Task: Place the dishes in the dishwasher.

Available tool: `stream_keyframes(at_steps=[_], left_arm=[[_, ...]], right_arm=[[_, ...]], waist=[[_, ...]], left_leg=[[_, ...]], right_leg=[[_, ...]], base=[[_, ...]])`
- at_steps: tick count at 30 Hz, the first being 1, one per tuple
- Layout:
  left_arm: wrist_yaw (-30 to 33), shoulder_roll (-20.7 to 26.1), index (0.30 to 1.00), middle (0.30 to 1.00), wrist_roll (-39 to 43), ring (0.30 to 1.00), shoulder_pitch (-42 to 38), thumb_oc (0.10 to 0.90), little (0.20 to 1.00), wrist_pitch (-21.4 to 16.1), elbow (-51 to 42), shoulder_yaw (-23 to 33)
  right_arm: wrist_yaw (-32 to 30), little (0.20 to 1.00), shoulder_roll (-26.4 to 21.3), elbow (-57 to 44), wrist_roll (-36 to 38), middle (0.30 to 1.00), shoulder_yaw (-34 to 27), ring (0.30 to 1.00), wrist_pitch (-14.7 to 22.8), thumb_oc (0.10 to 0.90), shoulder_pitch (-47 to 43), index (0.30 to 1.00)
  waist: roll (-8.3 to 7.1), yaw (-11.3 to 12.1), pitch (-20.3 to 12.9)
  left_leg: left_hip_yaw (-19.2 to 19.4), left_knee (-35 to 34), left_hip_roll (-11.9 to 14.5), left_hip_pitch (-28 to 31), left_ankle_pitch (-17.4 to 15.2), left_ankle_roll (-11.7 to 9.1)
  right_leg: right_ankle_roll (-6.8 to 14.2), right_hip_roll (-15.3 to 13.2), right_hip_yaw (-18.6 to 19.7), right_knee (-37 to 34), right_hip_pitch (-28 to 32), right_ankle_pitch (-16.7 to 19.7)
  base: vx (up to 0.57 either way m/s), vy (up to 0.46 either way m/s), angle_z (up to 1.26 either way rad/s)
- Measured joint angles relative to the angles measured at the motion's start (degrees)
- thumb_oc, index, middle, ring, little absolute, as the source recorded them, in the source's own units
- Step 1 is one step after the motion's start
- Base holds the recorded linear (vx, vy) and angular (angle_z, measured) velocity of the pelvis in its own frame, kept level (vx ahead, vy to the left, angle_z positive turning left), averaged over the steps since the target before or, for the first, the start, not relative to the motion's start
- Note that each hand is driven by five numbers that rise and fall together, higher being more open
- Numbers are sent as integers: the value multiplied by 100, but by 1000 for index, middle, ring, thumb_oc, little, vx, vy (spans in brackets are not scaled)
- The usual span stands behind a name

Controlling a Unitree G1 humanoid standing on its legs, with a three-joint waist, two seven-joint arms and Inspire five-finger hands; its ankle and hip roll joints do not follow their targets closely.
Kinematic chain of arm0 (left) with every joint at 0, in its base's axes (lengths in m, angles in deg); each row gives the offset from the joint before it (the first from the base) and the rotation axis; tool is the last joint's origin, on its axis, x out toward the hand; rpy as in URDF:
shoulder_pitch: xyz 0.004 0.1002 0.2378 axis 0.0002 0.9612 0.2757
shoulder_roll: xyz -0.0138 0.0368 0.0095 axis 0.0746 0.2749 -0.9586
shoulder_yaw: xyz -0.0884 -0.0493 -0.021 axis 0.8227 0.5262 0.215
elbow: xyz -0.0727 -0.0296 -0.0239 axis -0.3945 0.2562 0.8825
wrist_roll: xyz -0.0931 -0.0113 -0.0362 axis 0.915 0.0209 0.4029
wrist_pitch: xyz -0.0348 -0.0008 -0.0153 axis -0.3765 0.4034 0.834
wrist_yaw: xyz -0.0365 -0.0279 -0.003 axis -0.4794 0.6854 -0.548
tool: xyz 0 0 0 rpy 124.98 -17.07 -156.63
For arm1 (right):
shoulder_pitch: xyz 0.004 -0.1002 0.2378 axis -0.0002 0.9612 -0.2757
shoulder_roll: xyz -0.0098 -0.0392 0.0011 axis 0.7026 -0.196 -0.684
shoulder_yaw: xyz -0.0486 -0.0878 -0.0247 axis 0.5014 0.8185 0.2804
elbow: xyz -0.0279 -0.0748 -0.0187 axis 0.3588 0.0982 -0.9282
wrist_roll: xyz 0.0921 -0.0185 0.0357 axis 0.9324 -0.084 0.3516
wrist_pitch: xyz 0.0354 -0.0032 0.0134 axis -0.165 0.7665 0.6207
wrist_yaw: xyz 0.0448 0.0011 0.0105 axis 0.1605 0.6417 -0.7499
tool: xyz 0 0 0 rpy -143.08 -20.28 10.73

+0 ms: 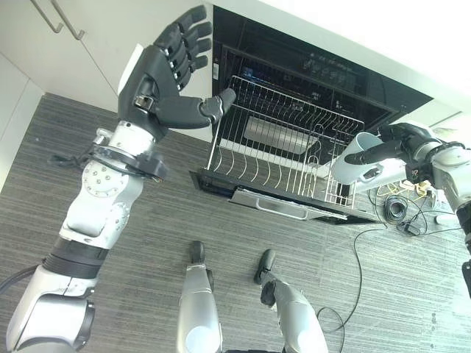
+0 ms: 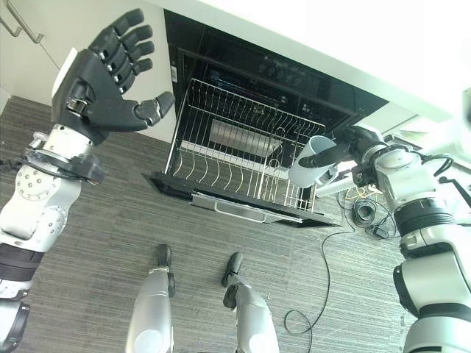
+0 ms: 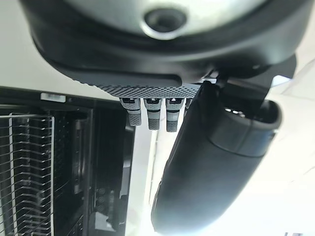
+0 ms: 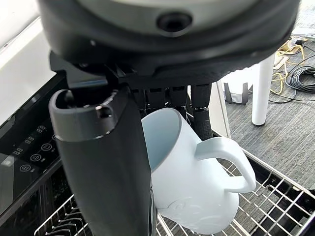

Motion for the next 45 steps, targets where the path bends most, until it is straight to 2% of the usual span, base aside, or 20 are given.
stream_keyframes(at_steps=[2, 7, 9, 10, 15, 19, 22, 23, 24, 30, 33, 39, 45], left_arm=[[0, 0, 900, 900, 160, 900, 11, 800, 900, 0, 105, -62], [43, 0, 900, 900, 305, 900, 15, 800, 900, -105, 157, -107], [75, -34, 900, 900, 388, 900, 15, 800, 900, -195, 157, -155], [117, -160, 900, 900, 388, 900, 17, 800, 900, -221, 157, -171], [221, -292, 900, 900, 388, 900, 17, 800, 900, -390, 156, -171], [298, -474, 900, 900, 388, 900, 18, 800, 900, -439, 156, -178], [305, -515, 900, 900, 387, 900, 17, 800, 900, -526, 154, -178], [309, -521, 900, 900, 385, 900, 17, 800, 900, -527, 154, -178], [309, -523, 900, 900, 384, 900, 17, 800, 900, -529, 154, -178], [424, -527, 900, 900, 381, 900, 18, 800, 900, -531, 152, -178], [426, -523, 900, 900, 377, 900, 43, 800, 900, -545, 148, -178], [425, -520, 900, 900, 371, 900, 152, 800, 900, -571, 86, -152], [421, -518, 900, 900, 318, 900, 369, 800, 900, -574, -140, -81]], right_arm=[[-16, 300, 2, 98, -1, 300, 124, 300, 14, 400, -110, 300], [-162, 300, 3, 377, -2, 300, 261, 300, 60, 400, -378, 300], [-179, 300, 11, 377, -1, 300, 333, 300, 126, 400, -449, 300], [-178, 300, 29, 376, -1, 300, 381, 300, 162, 400, -451, 300], [-184, 300, 322, 391, -7, 300, 461, 300, 182, 400, -497, 300], [-204, 300, 358, 392, -64, 300, 495, 300, 183, 400, -515, 300], [-192, 300, 360, 392, -217, 300, 498, 300, 183, 400, -524, 300], [-169, 411, 360, 392, -237, 411, 498, 411, 177, 474, -535, 411], [-153, 900, 360, 392, -245, 900, 498, 900, 175, 800, -544, 900], [-169, 900, 360, 374, -425, 900, 509, 900, 171, 800, -567, 900], [-370, 900, 311, 245, -468, 900, 502, 900, 184, 800, -579, 900], [-669, 900, -116, -1043, -480, 900, 369, 900, 221, 800, -595, 900], [-1009, 900, -133, -1909, -585, 900, -200, 900, 196, 800, -490, 900]], waist=[[74, -9, 21], [390, -3, 50], [549, -8, 55], [698, -37, 59], [770, -134, 61], [896, -173, 61], [908, -183, 60], [908, -189, 60], [908, -193, 60], [907, -206, 60], [904, -221, 59], [873, -320, 64], [782, -449, 68]], left_leg=[[42, -17, -44, -21, 14, 22], [94, -179, -193, -25, 60, 92], [168, -262, -255, -26, 87, 134], [180, -311, -299, -24, 102, 156], [268, -476, -356, -26, 182, 185], [273, -566, -405, -11, 233, 200], [267, -591, -407, 0, 253, 195], [265, -606, -409, 0, 268, 194], [263, -616, -410, 0, 278, 195], [257, -645, -413, -1, 317, 191], [253, -644, -410, -1, 321, 191], [240, -640, -388, 5, 324, 188], [244, -620, -386, 20, 322, 189]], right_leg=[[10, -49, 8, 6, -42, 1], [37, -184, 57, 24, -157, -3], [62, -246, 141, 63, -253, -10], [82, -288, 150, 63, -273, -10], [93, -342, 223, 101, -423, -8], [100, -381, 231, 110, -448, -9], [112, -384, 228, 129, -452, -19], [112, -384, 228, 136, -460, -18], [112, -384, 228, 139, -464, -18], [111, -386, 228, 178, -486, -18], [111, -385, 223, 181, -482, -18], [110, -358, 222, 180, -472, -17], [108, -353, 235, 180, -454, -14]], base=[[-20, 99, 1], [-24, 98, 1], [-26, 100, -4], [-31, 107, -1], [-18, 87, -5], [-12, 54, 2], [-16, 34, 2], [-26, 32, 2], [0, 0, 0], [0, 0, 0], [0, 0, 0], [0, 0, 0], [0, 0, 0]])
